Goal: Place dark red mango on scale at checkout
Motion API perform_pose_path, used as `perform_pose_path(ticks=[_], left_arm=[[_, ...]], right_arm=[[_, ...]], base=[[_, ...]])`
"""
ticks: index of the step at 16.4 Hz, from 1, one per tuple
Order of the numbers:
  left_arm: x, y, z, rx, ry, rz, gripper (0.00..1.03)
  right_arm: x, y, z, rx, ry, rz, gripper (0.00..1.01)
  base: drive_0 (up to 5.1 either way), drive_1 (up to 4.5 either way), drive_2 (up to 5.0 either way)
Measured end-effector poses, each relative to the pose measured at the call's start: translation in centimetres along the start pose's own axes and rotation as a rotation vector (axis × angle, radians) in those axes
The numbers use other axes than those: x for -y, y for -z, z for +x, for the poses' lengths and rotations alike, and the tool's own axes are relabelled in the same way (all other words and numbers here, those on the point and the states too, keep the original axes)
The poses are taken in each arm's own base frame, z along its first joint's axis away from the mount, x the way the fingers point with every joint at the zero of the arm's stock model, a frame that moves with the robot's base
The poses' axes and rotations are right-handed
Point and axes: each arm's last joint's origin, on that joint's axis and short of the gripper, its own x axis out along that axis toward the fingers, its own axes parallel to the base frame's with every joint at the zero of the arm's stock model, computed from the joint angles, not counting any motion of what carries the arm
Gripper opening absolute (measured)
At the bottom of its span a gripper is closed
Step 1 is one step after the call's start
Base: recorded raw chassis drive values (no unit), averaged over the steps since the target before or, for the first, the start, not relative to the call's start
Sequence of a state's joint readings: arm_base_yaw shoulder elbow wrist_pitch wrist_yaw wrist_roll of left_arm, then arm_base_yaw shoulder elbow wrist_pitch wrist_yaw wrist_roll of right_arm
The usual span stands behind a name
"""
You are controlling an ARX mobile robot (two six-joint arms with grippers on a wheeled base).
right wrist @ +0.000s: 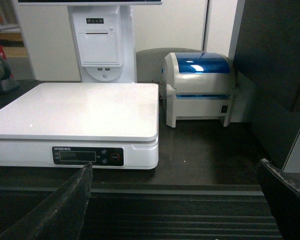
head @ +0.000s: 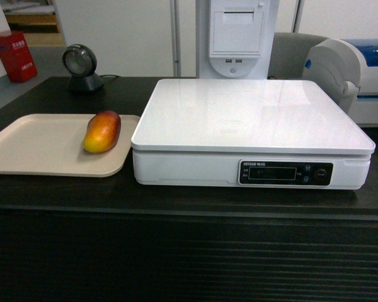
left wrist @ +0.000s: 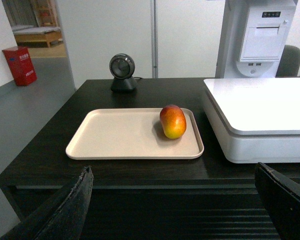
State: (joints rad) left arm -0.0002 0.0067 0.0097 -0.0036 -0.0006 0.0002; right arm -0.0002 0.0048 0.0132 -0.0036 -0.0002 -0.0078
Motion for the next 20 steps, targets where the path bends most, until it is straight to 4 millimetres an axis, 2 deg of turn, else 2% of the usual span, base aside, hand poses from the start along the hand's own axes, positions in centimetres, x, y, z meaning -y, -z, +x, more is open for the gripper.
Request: perform_pose_path(ticks=[12, 13, 14, 16, 18, 20], left_arm=[[0.0, 0.0, 0.0, 0.0, 0.0, 0.0, 0.98], [0.0, 0.2, 0.0, -0.056, -0.034, -0.021, 0.98], [0.5, 0.0, 0.2, -0.199, -0.136, -0.055, 0.98], [0.9, -1.5, 1.5, -0.196, -0.256, -0.104, 0.98], [1.0, -3.2, 2.7, -0.132, -0.232, -0.138, 0.98], [0.8, -3.6, 4.4, -0.118, -0.181, -0.146, 0.98]], right_arm=[[0.0, 0.0, 0.0, 0.0, 0.0, 0.0, 0.98], [0.0, 0.0, 0.0, 0.0, 0.0, 0.0, 0.98], [0.0, 0.0, 0.0, -0.001, 0.002, 0.001, 0.98], [0.0, 0.0, 0.0, 0.0, 0.001, 0.0, 0.98], [0.0, 0.0, 0.0, 0.0, 0.0, 0.0, 0.98], [0.0, 0.0, 0.0, 0.0, 0.0, 0.0, 0.98]], base=[[0.0, 0.0, 0.0], [0.0, 0.0, 0.0], [0.0, 0.0, 0.0], [0.0, 0.0, 0.0], [0.0, 0.0, 0.0], [0.0, 0.0, 0.0]])
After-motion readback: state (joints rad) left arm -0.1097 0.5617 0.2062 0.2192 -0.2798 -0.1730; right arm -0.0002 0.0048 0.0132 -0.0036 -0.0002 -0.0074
